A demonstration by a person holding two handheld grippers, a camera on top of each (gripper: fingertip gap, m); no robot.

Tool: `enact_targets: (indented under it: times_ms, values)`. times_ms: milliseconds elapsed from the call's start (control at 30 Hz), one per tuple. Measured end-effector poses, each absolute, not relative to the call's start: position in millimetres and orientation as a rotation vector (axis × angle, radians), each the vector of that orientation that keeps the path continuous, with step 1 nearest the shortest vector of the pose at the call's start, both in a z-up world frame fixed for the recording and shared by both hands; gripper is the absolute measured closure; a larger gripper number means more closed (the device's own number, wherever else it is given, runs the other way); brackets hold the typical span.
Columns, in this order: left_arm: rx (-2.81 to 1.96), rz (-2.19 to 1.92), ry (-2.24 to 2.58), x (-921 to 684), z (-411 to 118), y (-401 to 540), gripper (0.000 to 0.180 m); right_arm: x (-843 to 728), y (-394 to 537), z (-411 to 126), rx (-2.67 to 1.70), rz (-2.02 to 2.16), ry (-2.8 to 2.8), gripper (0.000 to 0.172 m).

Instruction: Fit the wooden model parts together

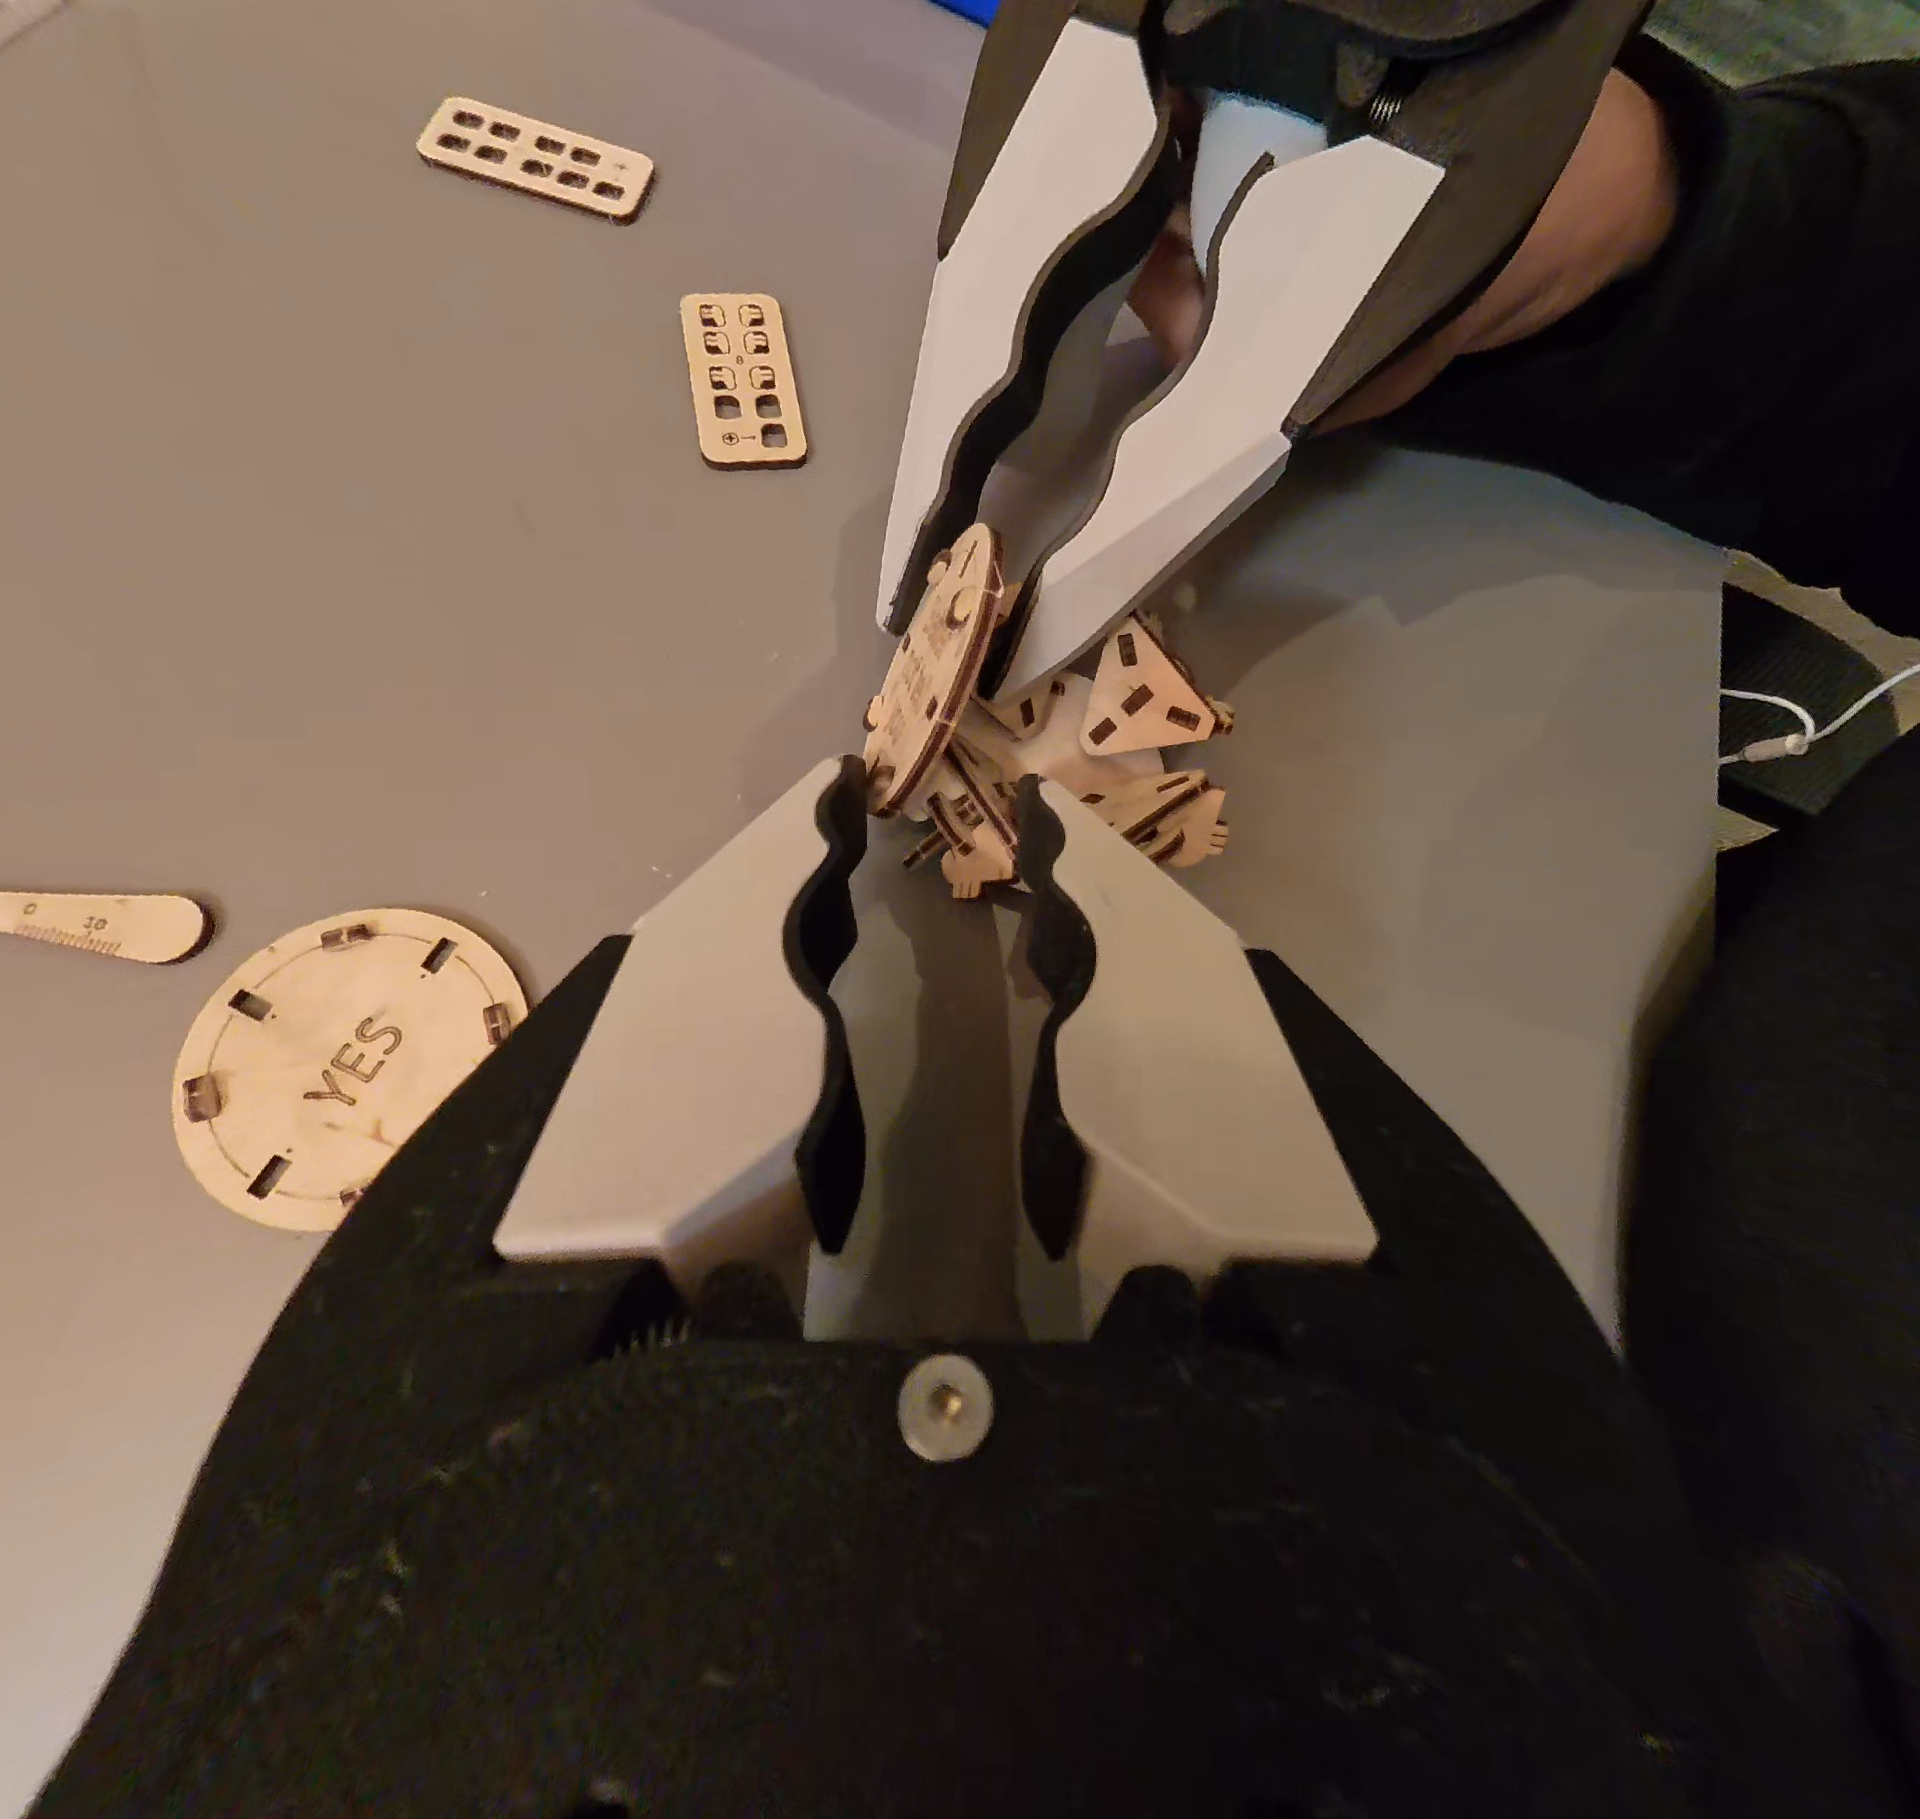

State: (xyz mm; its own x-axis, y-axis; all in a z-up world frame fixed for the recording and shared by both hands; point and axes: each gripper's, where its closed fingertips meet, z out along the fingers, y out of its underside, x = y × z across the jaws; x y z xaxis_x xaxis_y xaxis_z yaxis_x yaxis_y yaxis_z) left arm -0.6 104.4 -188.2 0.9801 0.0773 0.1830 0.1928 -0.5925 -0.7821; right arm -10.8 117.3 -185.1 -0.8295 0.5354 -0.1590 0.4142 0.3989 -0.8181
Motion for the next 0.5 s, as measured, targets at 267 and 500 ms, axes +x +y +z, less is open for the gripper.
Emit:
enact_targets:
  times_ms: [267, 500]
  values:
    - [-2.197, -0.15, -0.172, 1.1, -189.8, 104.4, 0.152, -10.1, 117.5, -185.6, -0.869, 1.426, -2.516, 0.151]
    - [-2.208, -0.151, -0.172, 1.6, -191.6, 104.4, 0.15, -10.1, 117.4, -186.3, -0.862, 1.408, -2.51, 0.151]
